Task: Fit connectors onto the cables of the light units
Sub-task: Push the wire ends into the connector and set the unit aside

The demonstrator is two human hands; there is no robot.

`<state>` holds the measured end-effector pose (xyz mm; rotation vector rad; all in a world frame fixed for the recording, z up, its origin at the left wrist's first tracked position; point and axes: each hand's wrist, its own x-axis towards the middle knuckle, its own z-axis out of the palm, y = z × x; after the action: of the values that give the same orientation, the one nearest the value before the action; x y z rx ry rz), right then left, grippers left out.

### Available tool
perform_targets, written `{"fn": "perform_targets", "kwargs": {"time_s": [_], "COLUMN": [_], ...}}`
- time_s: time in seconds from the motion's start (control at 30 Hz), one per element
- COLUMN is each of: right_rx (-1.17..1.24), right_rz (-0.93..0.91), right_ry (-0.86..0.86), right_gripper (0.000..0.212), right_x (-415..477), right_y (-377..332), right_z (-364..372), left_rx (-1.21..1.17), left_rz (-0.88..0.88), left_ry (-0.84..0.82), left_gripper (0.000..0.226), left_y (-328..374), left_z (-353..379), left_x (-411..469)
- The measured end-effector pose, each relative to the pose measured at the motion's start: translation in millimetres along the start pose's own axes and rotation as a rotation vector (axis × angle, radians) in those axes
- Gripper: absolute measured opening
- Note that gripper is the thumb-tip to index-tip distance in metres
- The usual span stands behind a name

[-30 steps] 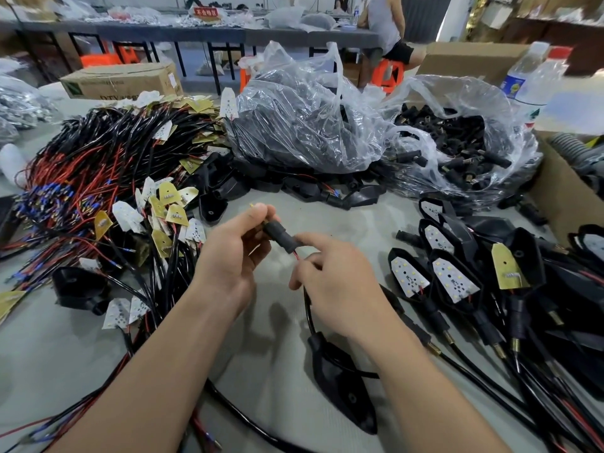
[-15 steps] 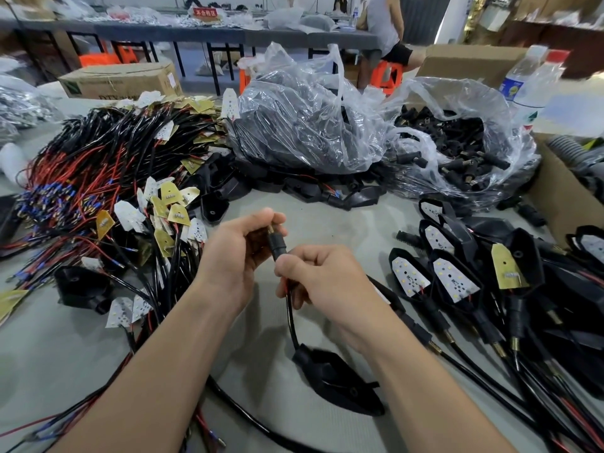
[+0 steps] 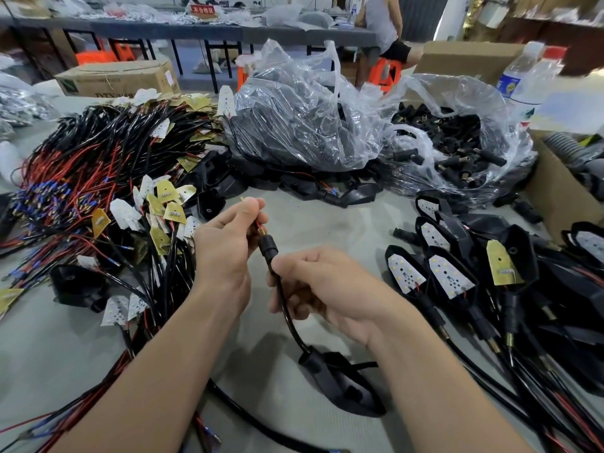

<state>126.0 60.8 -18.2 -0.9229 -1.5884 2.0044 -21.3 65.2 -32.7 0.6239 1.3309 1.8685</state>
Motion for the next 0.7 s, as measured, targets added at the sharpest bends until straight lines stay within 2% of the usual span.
{"fn": "perform_targets", "kwargs": {"time_s": [0.1,0.2,0.3,0.43,0.47,0.6,0.7], "right_rx": [0.006,-0.197,-0.302,-0.835,-0.876,-0.797,-0.677], "right_rz": [0.003,-0.009,-0.013,-0.154,-0.174,-0.091,-0.050], "right_ry": [0.020,0.178,0.288,0.505,0.521,0.376,0.330], "right_gripper": [0.020,0.007,0.016,0.026,0.025,0.016,0.016], "right_x": [2.9,7.7,10.8,13.9,13.3,9.4,7.2], "right_y": [3.2,11.0,14.5,16.3,16.1,17.8,16.9], "right_z": [3.3,13.5,18.4,15.0,15.9,18.0,12.9], "left_rx": [0.139,0.213,0.180,0.005,-0.037,-0.230,-0.272], "left_rz": [0.081,0.183,0.242,0.117,0.067,-0.150,-0.165], "left_ry": [-0.015,-0.055,-0.030,0.015,0.008,0.040,0.084], "left_gripper": [0.026,0.019,0.021,0.027,0.025,0.018,0.016], "left_y": [-3.5,-5.7,-2.6,1.5,1.2,3.3,5.9], "left_z": [0.6,0.2,-0.6,-2.3,-2.3,-5.9,-10.3], "left_x": [-0.8,-4.2,-3.0,0.5,-0.3,6.4,13.1]}}
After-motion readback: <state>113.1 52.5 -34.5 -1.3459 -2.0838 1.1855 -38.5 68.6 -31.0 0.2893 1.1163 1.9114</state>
